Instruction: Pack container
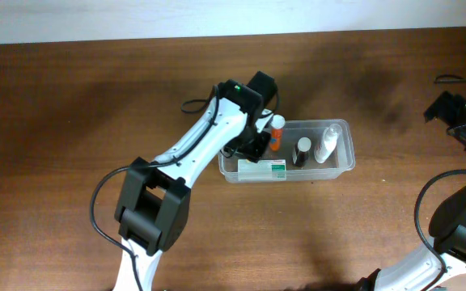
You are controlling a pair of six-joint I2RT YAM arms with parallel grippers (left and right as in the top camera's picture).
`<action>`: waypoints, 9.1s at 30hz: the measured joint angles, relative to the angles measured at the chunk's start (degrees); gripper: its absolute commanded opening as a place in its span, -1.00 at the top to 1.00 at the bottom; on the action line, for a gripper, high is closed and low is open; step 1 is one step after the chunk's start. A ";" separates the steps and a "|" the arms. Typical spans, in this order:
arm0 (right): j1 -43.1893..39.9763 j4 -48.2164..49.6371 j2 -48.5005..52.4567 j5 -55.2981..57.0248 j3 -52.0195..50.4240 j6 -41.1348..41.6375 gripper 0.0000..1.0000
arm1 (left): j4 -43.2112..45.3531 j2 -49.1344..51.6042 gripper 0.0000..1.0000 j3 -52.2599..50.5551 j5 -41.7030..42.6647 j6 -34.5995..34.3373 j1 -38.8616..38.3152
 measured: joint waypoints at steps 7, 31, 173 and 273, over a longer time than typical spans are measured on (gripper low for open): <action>0.00 0.00 0.00 0.00 0.00 0.02 -0.97 | -0.81 0.07 0.31 -0.07 -0.04 -1.51 1.75; 0.00 0.00 0.00 0.00 0.00 0.02 -0.97 | 1.22 0.09 0.30 -0.07 -0.04 -0.13 -3.56; 8.33 17.42 -17.53 8.50 -4.66 -0.72 -0.97 | -10.14 -27.67 -0.99 0.50 -20.02 -10.51 30.80; 32.00 64.04 -109.72 3.04 -100.59 -16.85 -0.97 | 43.58 -59.01 -0.99 -44.68 -18.64 2.51 26.14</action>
